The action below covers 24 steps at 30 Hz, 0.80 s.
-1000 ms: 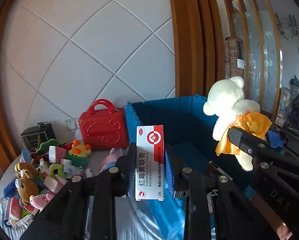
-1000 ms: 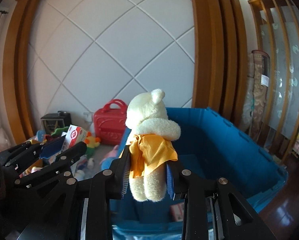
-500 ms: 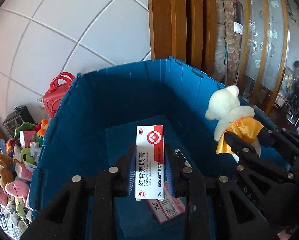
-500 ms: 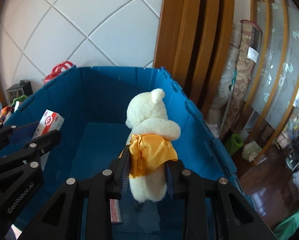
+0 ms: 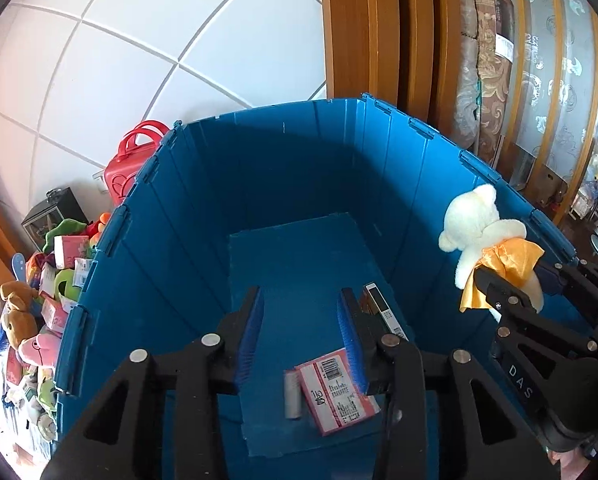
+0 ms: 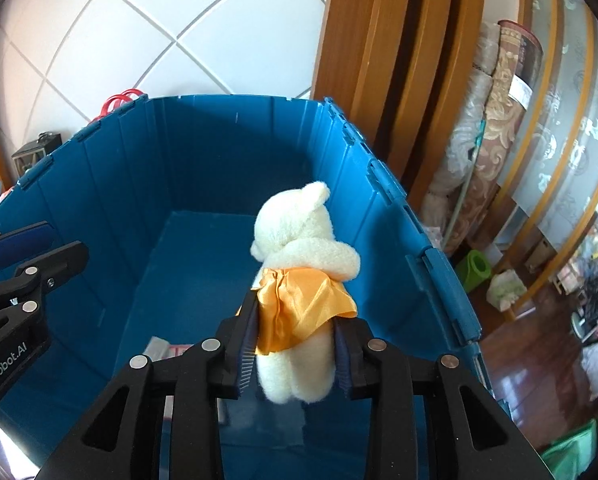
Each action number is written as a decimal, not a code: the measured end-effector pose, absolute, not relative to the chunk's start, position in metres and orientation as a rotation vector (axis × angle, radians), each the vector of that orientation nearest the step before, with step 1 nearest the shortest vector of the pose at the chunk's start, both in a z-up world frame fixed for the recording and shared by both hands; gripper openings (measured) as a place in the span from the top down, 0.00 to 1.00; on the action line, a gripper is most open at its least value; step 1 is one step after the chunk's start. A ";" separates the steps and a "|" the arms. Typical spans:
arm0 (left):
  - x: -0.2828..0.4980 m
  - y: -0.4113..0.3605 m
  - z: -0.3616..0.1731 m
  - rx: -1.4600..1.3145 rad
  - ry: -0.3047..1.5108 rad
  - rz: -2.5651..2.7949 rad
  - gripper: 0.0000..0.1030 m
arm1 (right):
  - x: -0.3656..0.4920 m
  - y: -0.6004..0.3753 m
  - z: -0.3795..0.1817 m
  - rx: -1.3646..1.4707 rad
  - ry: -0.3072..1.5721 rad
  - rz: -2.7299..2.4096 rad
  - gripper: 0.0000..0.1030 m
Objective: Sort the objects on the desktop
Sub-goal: 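Open both tools to drop the medicine box and teddy bear into the crate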
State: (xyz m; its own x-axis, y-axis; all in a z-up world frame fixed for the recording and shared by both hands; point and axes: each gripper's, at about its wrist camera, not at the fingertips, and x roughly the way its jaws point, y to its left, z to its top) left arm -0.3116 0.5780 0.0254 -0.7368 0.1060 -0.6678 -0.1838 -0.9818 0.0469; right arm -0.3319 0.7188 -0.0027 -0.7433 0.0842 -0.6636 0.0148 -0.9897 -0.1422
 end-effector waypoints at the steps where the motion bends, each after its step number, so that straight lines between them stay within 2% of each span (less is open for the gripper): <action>1: -0.311 0.576 0.026 -1.051 0.151 2.786 0.58 | -0.331 0.719 -0.002 -1.106 -0.214 2.895 0.66; 4: -0.309 0.571 0.028 -1.027 0.122 2.795 0.45 | -0.328 0.720 0.002 -1.082 -0.210 2.907 0.52; 6: -0.307 0.568 0.030 -1.012 0.091 2.795 0.43 | -0.325 0.719 0.005 -1.066 -0.214 2.914 0.20; 8: -0.304 0.564 0.033 -0.993 0.068 2.800 0.43 | -0.320 0.718 0.009 -1.025 -0.227 2.924 0.04; 11: -0.299 0.557 0.038 -0.964 0.053 2.824 0.43 | -0.311 0.715 0.017 -0.964 -0.239 2.936 0.01; 16: -0.288 0.546 0.046 -0.910 0.042 2.849 0.43 | -0.301 0.712 0.026 -0.909 -0.238 2.963 0.00; 24: -0.277 0.528 0.050 -0.895 0.011 2.900 0.43 | -0.298 0.709 0.028 -0.963 -0.174 3.032 0.00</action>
